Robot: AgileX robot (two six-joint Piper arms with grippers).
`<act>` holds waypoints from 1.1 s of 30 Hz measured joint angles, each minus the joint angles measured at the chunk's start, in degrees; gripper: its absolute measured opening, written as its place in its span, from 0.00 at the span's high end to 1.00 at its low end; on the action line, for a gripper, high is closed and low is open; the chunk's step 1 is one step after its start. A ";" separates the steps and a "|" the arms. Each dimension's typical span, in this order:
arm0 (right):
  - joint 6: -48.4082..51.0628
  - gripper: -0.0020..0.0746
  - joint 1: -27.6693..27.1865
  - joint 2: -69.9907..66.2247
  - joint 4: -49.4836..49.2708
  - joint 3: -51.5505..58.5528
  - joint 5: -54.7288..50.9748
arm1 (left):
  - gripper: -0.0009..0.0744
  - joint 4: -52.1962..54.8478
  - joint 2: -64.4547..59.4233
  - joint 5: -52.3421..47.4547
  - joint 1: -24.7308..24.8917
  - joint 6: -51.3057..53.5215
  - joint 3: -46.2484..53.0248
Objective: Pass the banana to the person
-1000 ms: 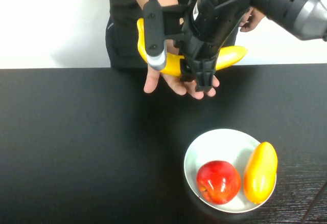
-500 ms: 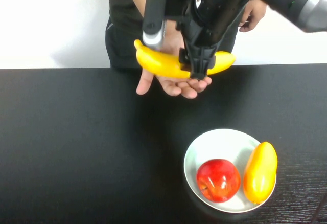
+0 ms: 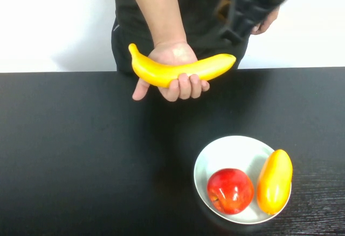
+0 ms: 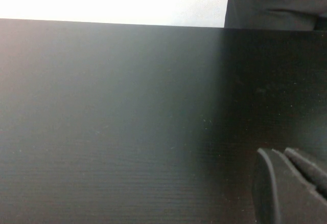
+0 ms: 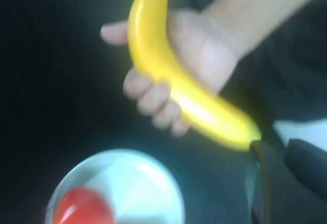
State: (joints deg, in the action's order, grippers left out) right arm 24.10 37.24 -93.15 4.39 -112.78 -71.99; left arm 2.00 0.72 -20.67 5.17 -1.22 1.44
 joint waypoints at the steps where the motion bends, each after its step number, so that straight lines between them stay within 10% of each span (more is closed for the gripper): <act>1: -1.08 0.94 0.00 1.69 0.00 2.21 0.00 | 0.99 0.00 0.00 0.00 0.00 0.00 0.00; 21: -19.89 0.99 -0.10 23.88 3.78 31.99 0.82 | 0.99 0.00 0.00 0.00 0.00 0.00 0.00; 33: -15.21 0.99 -21.02 54.49 -7.20 80.59 43.45 | 0.99 0.00 0.00 0.00 0.00 0.00 0.00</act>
State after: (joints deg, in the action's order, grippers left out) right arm 8.89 16.23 -38.66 -2.82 -32.19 -28.54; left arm 2.00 0.72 -20.67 5.17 -1.22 1.44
